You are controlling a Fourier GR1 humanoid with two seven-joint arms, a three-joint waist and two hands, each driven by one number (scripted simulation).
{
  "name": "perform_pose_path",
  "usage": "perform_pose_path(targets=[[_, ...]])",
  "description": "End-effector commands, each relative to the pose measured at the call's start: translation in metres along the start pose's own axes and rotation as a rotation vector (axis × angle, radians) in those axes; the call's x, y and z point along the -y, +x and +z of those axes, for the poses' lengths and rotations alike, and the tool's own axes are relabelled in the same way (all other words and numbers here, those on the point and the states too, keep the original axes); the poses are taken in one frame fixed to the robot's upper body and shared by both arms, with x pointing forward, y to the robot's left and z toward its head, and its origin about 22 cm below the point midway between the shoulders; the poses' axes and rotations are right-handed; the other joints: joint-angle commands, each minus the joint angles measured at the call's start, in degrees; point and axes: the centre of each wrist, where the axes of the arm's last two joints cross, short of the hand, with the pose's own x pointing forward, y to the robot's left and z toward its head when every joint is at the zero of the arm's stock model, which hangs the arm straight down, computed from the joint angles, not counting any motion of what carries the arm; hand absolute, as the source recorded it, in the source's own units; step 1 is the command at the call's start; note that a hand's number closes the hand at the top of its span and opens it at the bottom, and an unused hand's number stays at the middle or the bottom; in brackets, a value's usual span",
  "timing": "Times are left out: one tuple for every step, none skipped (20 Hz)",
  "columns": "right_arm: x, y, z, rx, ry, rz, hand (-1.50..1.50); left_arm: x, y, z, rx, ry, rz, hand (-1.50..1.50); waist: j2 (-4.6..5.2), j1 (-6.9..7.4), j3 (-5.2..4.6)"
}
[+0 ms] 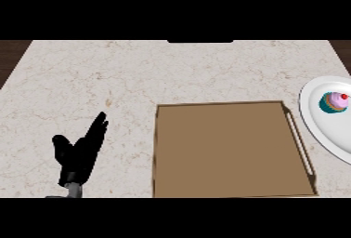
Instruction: Pick the cupcake from the tray and place it in the plate
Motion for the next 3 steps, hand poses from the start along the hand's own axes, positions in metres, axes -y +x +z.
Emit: perform_pose_path(targets=[[0.019,0.005,0.013,0.136,0.086,-0.107,-1.5,0.02,0.004,-0.008,-0.047,-0.015,0.019,0.0,0.34,-0.42,-0.16],[-0.001,-0.011,0.016,0.135,0.089,-0.128,-1.5,0.002,-0.012,-0.006,-0.077,-0.001,0.005,0.0,0.34,-0.35,-0.3],[0.008,-0.009,0.024,0.116,0.095,-0.105,-1.5,0.003,-0.003,-0.006,-0.067,-0.003,0.013,0.0,0.32,-0.22,-0.22]])
